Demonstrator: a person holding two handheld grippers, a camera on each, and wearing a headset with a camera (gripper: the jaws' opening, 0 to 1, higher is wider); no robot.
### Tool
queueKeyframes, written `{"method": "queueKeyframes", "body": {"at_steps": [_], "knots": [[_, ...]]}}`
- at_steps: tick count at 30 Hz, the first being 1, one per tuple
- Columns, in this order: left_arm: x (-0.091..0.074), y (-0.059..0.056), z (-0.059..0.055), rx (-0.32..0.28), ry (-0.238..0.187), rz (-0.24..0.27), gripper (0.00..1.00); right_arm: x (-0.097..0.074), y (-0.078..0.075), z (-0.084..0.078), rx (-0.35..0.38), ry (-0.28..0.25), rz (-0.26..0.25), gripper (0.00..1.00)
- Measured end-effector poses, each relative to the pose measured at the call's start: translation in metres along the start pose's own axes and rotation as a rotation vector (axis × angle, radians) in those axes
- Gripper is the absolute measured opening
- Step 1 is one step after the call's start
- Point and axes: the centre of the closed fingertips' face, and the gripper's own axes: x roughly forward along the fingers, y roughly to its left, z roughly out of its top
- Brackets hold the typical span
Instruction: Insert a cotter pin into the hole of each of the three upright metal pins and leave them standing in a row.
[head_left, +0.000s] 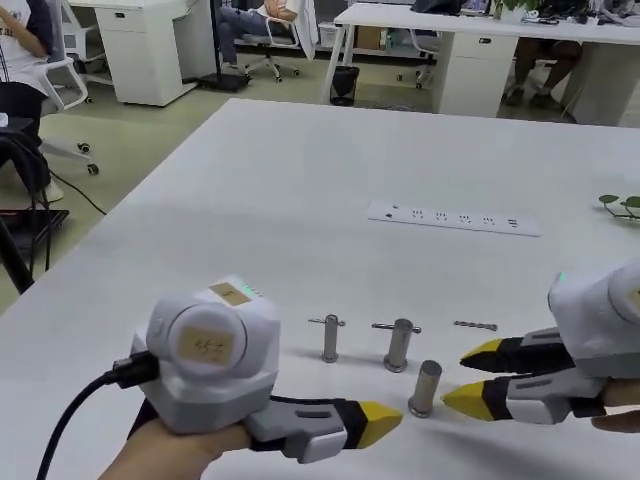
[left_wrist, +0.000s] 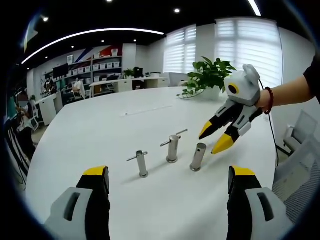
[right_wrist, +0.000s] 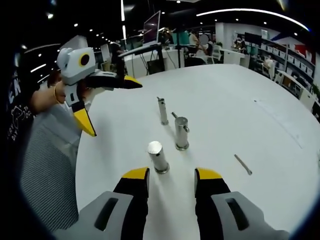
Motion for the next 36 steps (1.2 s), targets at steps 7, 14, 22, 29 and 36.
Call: {"method": "queueKeyframes", "body": {"at_steps": [7, 14, 22, 29, 36], "knots": [[0.000, 0.002, 0.001, 0.001, -0.004, 0.005, 0.99, -0.013, -0.020, 0.000, -0.026, 0.059, -0.019, 0.31], [0.000, 0.001, -0.002, 0.005, 0.008, 0.003, 0.99, -0.018, -0.041, -0.003, -0.090, 0.143, -0.021, 0.28], [0.001, 0.001, -0.003, 0.006, 0.015, 0.003, 0.99, -0.017, -0.065, -0.010, -0.160, 0.240, -0.023, 0.25], [0.003, -0.003, -0.005, 0.013, 0.023, -0.010, 0.99, -0.010, -0.081, -0.017, -0.192, 0.300, -0.012, 0.23], [0.004, -0.003, -0.005, 0.015, 0.026, -0.011, 0.99, -0.002, -0.098, -0.016, -0.219, 0.329, -0.011, 0.20]]}}
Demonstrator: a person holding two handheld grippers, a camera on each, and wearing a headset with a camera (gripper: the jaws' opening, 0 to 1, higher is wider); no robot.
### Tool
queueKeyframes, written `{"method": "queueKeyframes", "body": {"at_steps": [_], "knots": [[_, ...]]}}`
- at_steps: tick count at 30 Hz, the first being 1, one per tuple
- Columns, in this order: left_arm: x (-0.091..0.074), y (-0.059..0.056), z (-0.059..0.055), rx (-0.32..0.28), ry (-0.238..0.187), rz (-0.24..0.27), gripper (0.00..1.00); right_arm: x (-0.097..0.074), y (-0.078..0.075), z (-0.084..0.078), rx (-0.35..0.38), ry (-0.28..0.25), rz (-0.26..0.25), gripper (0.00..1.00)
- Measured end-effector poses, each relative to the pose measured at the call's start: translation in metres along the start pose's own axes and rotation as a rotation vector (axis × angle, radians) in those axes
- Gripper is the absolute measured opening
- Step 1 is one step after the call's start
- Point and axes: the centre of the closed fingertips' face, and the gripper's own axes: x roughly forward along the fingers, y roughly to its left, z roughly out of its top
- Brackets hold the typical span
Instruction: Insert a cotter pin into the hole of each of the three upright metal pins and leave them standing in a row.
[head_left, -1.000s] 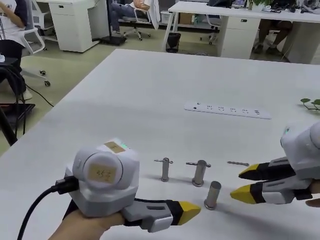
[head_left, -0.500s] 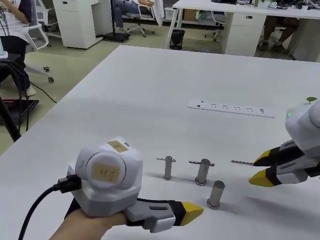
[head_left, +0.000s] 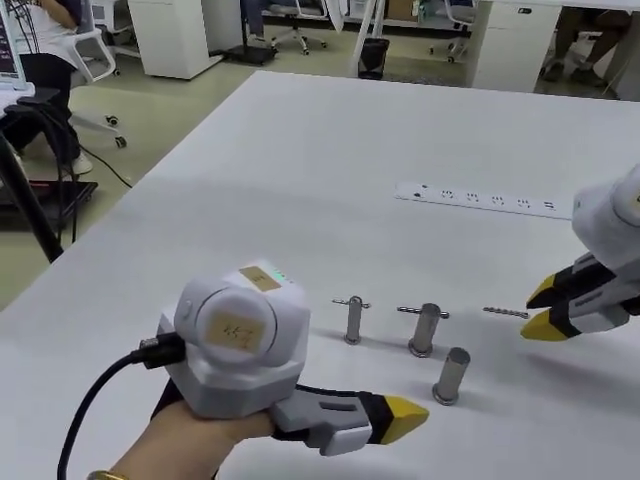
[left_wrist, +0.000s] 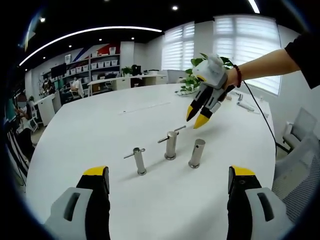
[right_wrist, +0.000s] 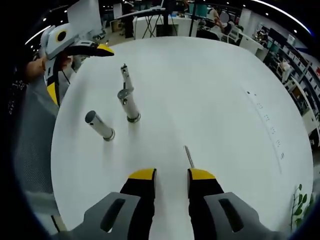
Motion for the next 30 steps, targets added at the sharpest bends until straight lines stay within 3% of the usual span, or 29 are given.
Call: {"method": "queueKeyframes", "body": {"at_steps": [21, 30], "knots": [[0.000, 0.000, -0.001, -0.015, 0.003, 0.001, 0.99, 0.021, -0.034, -0.013, 0.026, 0.084, 0.011, 0.11], [-0.001, -0.001, 0.000, -0.006, -0.001, 0.001, 0.97, 0.024, -0.031, -0.015, 0.018, 0.105, 0.037, 0.05]]}}
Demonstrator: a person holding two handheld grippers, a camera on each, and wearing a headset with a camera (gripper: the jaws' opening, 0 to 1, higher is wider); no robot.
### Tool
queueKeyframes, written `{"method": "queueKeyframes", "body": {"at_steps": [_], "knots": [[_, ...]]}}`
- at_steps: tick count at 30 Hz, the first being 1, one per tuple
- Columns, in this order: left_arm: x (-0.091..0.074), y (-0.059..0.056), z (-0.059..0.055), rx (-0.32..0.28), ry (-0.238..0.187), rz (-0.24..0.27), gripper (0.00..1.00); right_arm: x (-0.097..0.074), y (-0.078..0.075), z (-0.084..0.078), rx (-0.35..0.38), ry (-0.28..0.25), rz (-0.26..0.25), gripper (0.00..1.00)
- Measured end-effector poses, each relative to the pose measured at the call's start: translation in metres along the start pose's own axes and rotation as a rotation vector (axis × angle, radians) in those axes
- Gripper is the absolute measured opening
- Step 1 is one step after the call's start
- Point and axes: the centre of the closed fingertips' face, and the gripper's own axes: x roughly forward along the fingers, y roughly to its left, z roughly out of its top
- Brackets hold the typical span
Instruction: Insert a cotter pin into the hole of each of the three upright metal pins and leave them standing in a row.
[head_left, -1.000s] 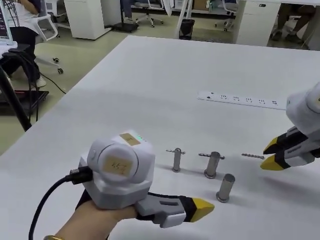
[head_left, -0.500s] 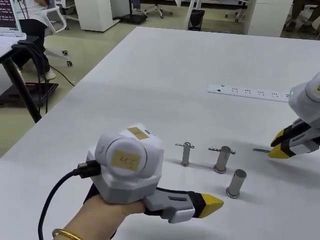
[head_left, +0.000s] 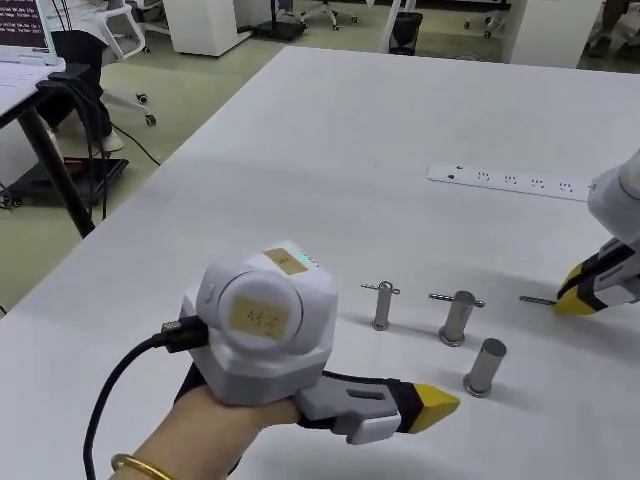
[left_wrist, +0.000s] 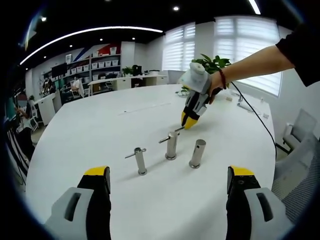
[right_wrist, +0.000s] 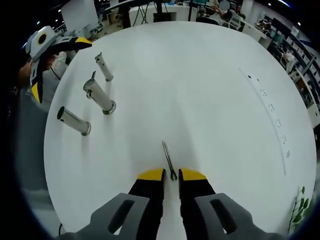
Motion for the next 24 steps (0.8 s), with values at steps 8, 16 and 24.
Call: {"method": "queueKeyframes", "body": {"at_steps": [8, 16, 24], "knots": [[0.0003, -0.0008, -0.0005, -0.003, 0.000, -0.002, 0.97, 0.0012, -0.0014, -0.0015, -0.045, 0.044, -0.003, 0.01], [0.0005, -0.0013, -0.0017, -0.009, 0.004, -0.004, 0.97, 0.0016, 0.0004, 0.0004, -0.160, 0.120, -0.022, 0.00], [-0.0012, 0.0030, -0.0026, -0.025, 0.002, 0.011, 0.94, 0.0018, -0.0016, 0.0038, -0.156, 0.116, -0.044, 0.00]]}}
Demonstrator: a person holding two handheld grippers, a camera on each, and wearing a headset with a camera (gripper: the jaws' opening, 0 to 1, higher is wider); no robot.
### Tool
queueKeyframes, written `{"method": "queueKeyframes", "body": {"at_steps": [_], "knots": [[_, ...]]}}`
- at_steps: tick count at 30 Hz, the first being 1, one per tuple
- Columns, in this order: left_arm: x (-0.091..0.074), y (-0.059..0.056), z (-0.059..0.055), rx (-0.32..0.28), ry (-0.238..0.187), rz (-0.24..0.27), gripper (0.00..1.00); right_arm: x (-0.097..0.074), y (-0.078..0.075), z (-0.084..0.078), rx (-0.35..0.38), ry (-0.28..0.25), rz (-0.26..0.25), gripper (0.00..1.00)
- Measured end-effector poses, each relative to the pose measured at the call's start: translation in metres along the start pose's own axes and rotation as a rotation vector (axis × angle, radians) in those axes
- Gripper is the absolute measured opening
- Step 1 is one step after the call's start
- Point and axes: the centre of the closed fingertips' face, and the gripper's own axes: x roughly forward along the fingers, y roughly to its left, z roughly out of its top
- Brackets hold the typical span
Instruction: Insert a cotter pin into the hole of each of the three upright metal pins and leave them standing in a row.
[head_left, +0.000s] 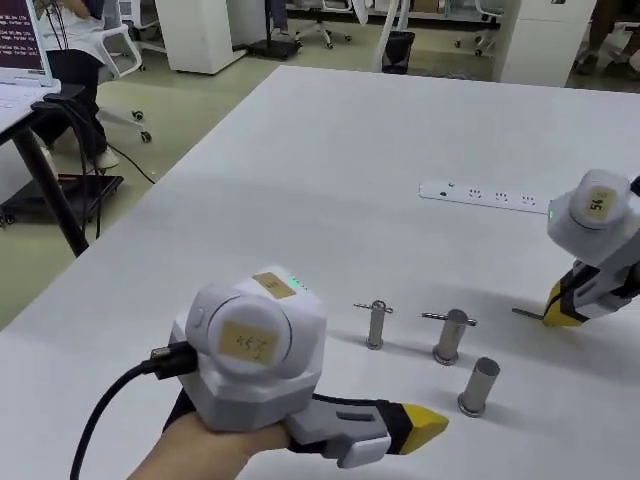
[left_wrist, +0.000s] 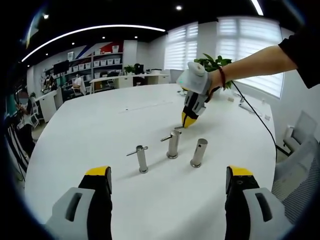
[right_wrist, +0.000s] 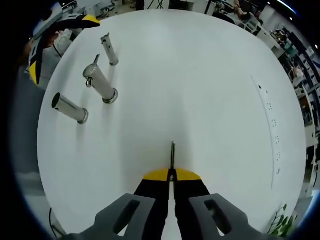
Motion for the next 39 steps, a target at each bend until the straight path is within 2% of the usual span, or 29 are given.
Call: {"method": "queueKeyframes", "body": {"at_steps": [5, 10, 13, 22, 27, 29, 33, 39], "knots": [[-0.001, 0.002, 0.000, -0.011, -0.001, 0.002, 0.92, -0.004, -0.007, 0.000, -0.013, -0.008, -0.042, 0.00], [-0.003, 0.004, 0.002, -0.028, -0.015, 0.006, 0.90, -0.013, -0.012, 0.005, -0.020, -0.036, -0.086, 0.00], [-0.004, 0.003, 0.003, -0.031, -0.021, 0.005, 0.87, -0.022, -0.011, 0.011, -0.024, -0.072, -0.115, 0.00], [-0.006, 0.000, 0.006, -0.045, -0.028, -0.011, 0.79, -0.045, 0.002, 0.033, -0.074, -0.141, -0.188, 0.00], [-0.005, -0.004, 0.014, -0.066, -0.048, -0.033, 0.74, -0.058, 0.012, 0.047, -0.100, -0.189, -0.228, 0.00], [-0.005, -0.009, 0.018, -0.098, -0.058, -0.059, 0.71, -0.062, 0.016, 0.052, -0.104, -0.206, -0.240, 0.00], [-0.003, -0.011, 0.025, -0.095, -0.061, -0.070, 0.67, -0.069, 0.025, 0.060, -0.111, -0.239, -0.251, 0.00], [-0.002, -0.011, 0.033, -0.123, -0.057, -0.086, 0.60, -0.076, 0.037, 0.071, -0.120, -0.294, -0.270, 0.00]]}}
